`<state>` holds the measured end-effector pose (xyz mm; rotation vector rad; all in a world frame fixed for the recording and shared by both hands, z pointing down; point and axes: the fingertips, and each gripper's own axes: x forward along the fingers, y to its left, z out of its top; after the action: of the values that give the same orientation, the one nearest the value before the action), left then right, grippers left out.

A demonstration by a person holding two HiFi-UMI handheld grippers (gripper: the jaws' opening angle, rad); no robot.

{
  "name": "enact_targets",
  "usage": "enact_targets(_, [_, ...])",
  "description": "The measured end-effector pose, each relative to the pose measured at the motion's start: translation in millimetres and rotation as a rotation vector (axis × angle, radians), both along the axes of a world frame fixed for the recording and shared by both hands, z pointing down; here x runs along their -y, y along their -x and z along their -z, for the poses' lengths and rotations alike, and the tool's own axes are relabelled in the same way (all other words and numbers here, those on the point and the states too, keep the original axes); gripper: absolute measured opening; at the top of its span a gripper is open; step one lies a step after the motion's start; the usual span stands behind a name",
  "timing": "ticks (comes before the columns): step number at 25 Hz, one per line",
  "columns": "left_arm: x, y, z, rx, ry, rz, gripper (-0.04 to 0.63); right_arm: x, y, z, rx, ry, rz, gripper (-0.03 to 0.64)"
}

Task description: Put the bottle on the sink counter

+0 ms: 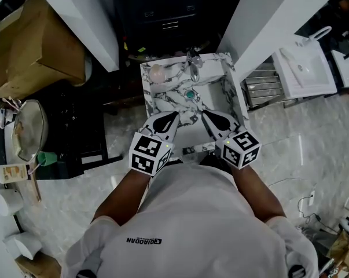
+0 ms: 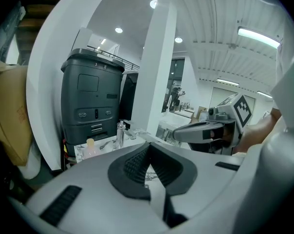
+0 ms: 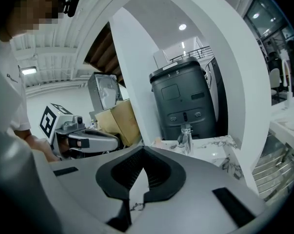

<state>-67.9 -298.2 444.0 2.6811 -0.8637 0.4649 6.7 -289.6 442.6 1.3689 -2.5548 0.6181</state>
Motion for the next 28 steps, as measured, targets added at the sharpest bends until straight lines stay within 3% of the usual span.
enact_targets(18, [-34.5,1.5,24.4,-0.019,-0.049,0.072,0.015,-28.7,-6.1,16.1,-0.031,-0.042,0.045,0.040])
enact_targets(28, [-89.8,-29.8,34.9,-0.026,-0.057,0.179,0.015,-75.9,-42.1,29.7,-0.018,-0.069,0.123,0.040])
